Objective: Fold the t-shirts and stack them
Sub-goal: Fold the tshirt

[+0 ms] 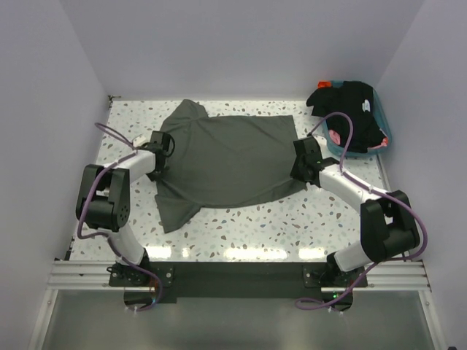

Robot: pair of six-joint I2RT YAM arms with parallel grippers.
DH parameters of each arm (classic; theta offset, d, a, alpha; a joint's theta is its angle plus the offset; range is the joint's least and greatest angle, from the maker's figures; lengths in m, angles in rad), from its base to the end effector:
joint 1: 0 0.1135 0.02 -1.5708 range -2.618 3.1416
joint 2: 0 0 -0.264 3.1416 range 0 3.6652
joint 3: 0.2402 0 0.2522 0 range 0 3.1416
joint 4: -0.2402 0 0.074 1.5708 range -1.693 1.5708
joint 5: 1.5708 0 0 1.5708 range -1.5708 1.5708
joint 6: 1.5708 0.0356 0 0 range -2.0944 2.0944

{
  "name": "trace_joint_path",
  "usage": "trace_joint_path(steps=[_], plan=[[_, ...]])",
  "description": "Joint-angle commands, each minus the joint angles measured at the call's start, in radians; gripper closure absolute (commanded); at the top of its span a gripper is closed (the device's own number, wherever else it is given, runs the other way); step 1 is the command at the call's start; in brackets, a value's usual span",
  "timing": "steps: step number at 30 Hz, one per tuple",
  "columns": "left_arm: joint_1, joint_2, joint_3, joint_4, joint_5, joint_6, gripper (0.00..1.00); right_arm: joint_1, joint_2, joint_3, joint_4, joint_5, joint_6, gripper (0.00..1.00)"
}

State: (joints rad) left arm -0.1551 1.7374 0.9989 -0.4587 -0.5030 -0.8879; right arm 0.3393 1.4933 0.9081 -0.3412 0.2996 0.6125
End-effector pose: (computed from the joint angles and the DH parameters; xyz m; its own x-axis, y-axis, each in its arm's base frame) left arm 0.3225 -0.0331 0.1554 -0.5506 -0.6018 -0.5785 -0.7378 0.6750 0.0001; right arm 0.2881 0.0905 0.2051 -0.7035 0.3342 -0.6272 0.3100 0.9384 0.1523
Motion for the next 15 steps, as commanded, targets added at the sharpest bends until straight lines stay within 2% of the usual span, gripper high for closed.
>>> trace_joint_path(steps=[1, 6, 10, 11, 14, 15], plan=[[0.049, 0.039, 0.079, 0.023, -0.045, 0.050, 0.89, -0.006, -0.008, -0.008, 0.033, -0.013, -0.013, 1.00], [0.077, 0.086, 0.180, 0.070, -0.039, 0.128, 0.97, -0.013, -0.001, -0.011, 0.041, -0.020, -0.011, 1.00], [0.091, 0.129, 0.256, 0.098, -0.010, 0.205, 0.94, -0.014, 0.028, -0.011, 0.056, -0.028, -0.010, 1.00], [0.094, 0.131, 0.265, 0.106, -0.006, 0.210, 0.92, -0.014, 0.036, -0.009, 0.056, -0.031, -0.010, 1.00], [0.120, 0.116, 0.283, 0.153, 0.046, 0.242, 0.76, -0.014, 0.058, -0.014, 0.068, -0.053, -0.010, 1.00], [0.138, 0.111, 0.294, 0.161, 0.061, 0.254, 0.63, -0.016, 0.059, -0.020, 0.073, -0.059, -0.010, 1.00]])
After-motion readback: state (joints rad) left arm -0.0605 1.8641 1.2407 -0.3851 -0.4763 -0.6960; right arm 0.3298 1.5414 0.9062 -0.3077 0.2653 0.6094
